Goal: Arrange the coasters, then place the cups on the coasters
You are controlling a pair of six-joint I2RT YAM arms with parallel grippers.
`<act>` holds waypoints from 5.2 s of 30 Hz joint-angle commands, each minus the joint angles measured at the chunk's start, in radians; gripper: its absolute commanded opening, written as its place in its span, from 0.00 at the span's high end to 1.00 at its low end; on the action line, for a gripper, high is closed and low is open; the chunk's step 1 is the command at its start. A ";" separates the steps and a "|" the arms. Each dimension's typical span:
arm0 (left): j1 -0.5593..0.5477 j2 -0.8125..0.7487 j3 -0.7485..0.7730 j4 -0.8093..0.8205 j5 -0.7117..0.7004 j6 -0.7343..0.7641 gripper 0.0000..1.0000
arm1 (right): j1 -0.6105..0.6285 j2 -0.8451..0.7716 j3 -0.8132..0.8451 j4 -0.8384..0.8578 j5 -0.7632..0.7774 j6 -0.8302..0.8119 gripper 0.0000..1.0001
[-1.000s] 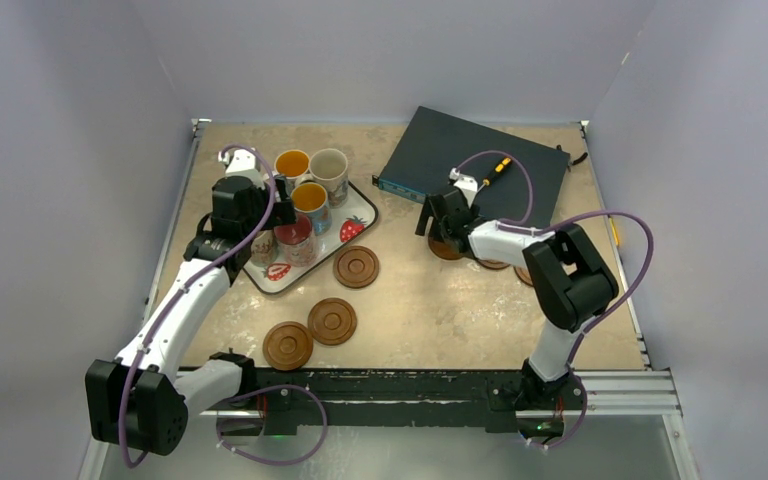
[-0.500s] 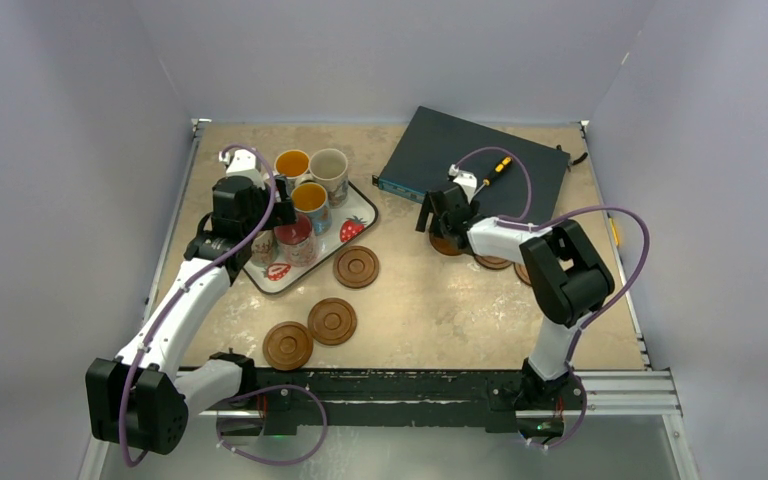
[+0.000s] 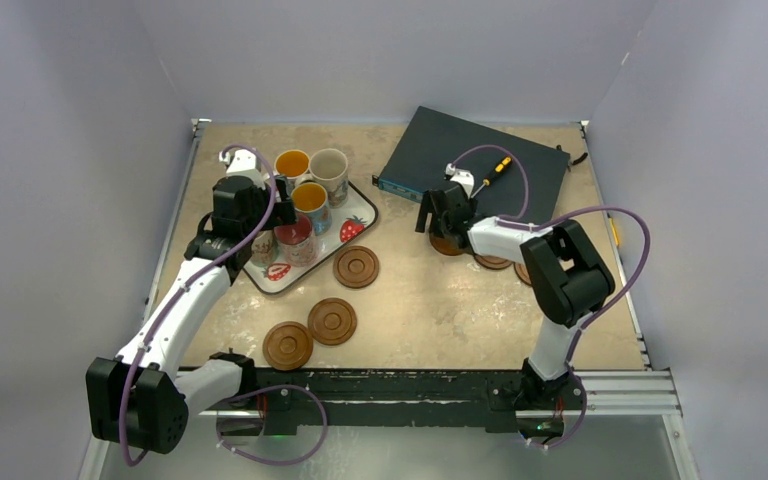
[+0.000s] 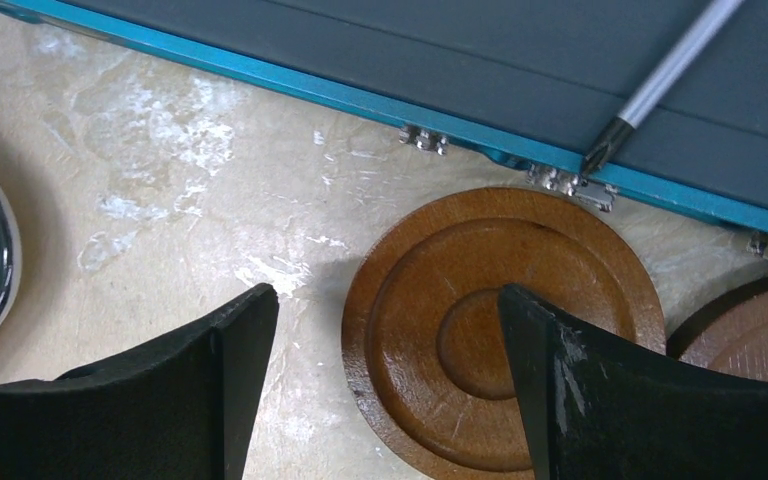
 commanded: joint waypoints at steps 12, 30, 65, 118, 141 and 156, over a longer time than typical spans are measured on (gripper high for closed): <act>-0.003 -0.011 0.031 0.027 0.004 0.011 0.02 | 0.109 -0.241 -0.063 0.154 -0.347 -0.124 0.18; -0.004 -0.048 0.028 0.019 -0.084 -0.020 0.02 | 0.353 0.027 0.136 0.158 -0.377 -0.011 0.27; -0.003 -0.045 0.031 0.010 -0.105 -0.025 0.02 | 0.245 0.123 0.127 -0.024 -0.183 0.018 0.27; -0.003 -0.045 0.031 0.014 -0.065 -0.016 0.02 | 0.106 -0.009 0.207 -0.015 -0.275 -0.226 0.17; -0.003 -0.077 0.018 0.039 -0.034 0.000 0.02 | 0.511 -0.092 0.086 0.109 -0.404 -0.129 0.17; -0.003 -0.078 0.019 0.036 -0.025 -0.009 0.02 | 0.639 0.068 0.152 0.082 -0.425 -0.121 0.18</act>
